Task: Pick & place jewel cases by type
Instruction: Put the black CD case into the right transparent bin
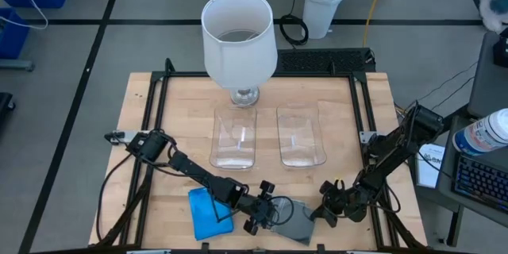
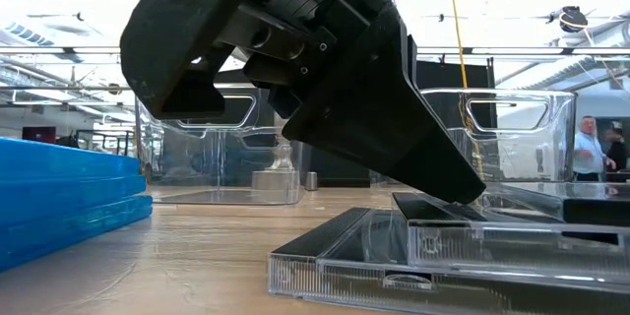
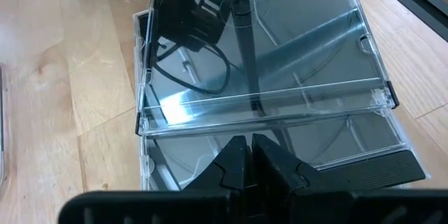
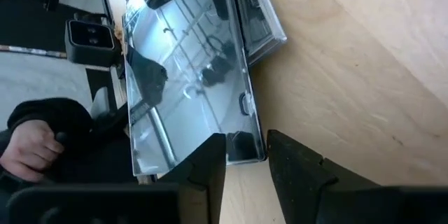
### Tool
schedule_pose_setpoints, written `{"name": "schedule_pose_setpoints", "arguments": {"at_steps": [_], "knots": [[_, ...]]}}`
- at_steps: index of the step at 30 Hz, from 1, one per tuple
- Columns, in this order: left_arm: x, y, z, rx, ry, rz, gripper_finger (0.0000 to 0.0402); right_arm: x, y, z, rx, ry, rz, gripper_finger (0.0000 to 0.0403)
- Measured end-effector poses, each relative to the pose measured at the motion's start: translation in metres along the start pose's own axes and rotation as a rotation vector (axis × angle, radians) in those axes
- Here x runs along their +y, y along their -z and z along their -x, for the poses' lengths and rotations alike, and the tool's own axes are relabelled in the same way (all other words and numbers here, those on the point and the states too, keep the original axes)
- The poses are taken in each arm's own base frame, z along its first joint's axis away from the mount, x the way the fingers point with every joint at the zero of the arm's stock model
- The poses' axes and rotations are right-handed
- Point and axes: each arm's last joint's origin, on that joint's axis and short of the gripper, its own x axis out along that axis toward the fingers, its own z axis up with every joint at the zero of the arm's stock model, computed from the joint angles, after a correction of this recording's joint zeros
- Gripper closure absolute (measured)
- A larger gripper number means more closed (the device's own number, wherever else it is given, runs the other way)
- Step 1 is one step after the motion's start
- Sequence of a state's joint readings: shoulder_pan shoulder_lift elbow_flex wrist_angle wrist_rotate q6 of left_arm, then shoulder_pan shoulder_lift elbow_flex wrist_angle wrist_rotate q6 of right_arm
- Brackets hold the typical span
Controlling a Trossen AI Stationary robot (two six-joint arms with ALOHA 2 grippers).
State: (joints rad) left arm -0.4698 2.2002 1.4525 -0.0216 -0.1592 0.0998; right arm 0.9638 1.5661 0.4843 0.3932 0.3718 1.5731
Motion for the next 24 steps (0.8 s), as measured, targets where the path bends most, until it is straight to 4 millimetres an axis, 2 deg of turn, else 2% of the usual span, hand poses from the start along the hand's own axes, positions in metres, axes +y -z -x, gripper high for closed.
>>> {"name": "schedule_pose_setpoints", "arguments": {"at_steps": [13,24], "knots": [[0.0002,-0.0008,-0.0005,-0.012,-0.001,0.001,0.0366,0.0036,-0.0002,-0.0004,0.004,-0.045,0.070,0.0386],[0.0002,-0.0010,-0.0007,-0.016,-0.001,0.002,0.0366,0.0034,-0.0018,-0.0004,-0.051,-0.042,0.076,0.0402]]}}
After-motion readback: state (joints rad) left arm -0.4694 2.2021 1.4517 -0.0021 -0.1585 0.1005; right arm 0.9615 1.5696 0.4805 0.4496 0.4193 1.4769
